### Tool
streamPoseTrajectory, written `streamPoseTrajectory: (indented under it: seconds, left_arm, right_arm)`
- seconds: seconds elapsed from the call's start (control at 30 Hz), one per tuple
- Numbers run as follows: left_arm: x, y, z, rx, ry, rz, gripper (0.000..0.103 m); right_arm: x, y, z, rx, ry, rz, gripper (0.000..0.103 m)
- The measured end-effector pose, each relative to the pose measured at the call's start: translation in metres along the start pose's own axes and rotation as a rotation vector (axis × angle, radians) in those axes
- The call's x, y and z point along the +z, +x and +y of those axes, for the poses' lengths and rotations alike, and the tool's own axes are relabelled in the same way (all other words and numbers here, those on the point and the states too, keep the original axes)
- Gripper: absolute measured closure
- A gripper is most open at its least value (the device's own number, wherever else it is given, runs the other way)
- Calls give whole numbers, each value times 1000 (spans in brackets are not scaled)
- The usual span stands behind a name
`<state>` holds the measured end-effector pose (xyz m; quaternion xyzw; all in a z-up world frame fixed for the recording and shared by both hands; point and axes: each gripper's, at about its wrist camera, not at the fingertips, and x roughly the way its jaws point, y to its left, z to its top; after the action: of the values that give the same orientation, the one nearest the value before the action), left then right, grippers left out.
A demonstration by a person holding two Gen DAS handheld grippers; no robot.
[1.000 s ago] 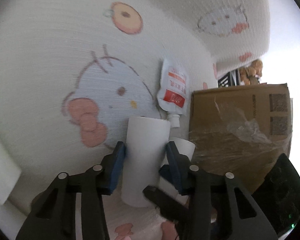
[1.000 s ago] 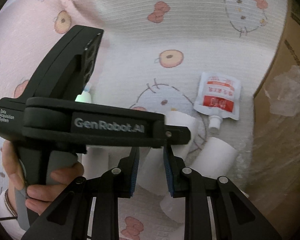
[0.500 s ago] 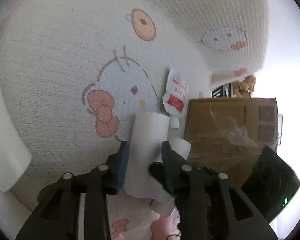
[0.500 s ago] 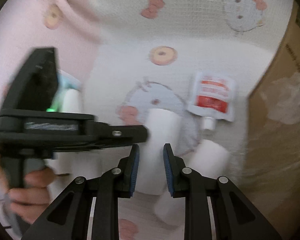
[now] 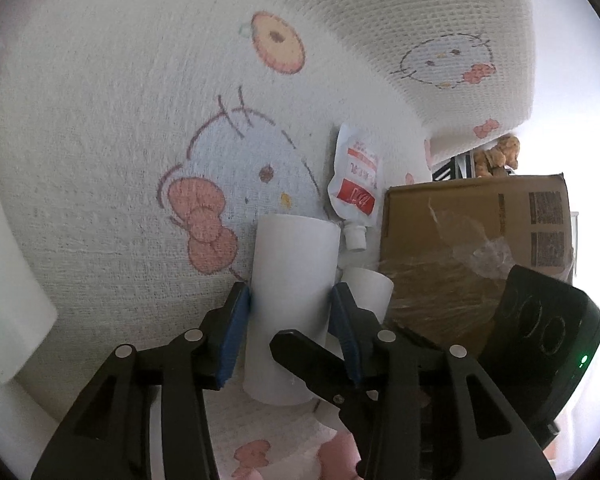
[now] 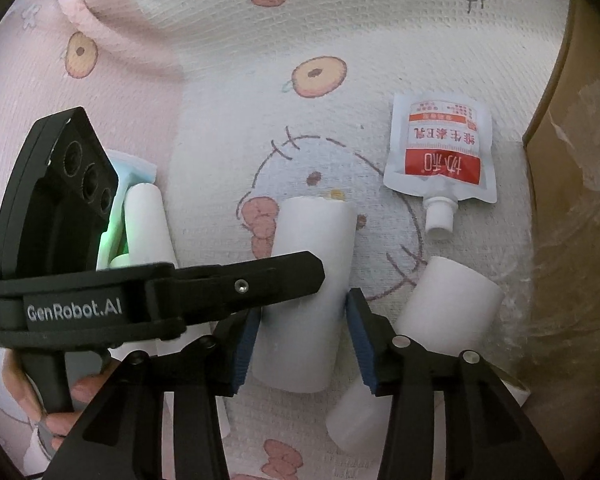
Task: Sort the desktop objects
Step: 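Close both tools on the second white paper roll, then lift the held roll with both tools and carry it toward the box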
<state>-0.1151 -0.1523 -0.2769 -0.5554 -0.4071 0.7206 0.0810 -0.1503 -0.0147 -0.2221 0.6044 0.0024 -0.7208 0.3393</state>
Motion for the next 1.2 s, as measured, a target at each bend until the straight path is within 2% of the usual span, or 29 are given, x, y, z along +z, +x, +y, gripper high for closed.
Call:
streamPoseTrajectory:
  seconds: [0.13, 0.23, 0.37, 0.6, 0.87, 1.03, 1.2]
  left_arm:
    - [-7, -17, -11, 26, 50, -61, 57]
    - [-13, -33, -22, 41, 91, -117, 57]
    - [-27, -57, -43, 62, 147, -206, 57]
    - [-49, -102, -78, 89, 204, -356, 57]
    - [-75, -123, -124, 148, 302, -418, 57]
    - [-97, -143, -152, 120, 345, -478, 57]
    - [-119, -160, -189, 111, 430, -562, 57]
  right_arm:
    - [2, -2, 1, 36, 1, -14, 61]
    - [2, -13, 11, 40, -44, -44, 61]
    - [1, -32, 29, 36, -123, -112, 61]
    - [-5, -80, 50, 83, -228, -241, 61]
    - [-19, -122, 57, 79, -270, -336, 61]
    - [-29, -152, 63, 55, -321, -395, 61]
    - [-43, -198, 70, 22, -368, -492, 61]
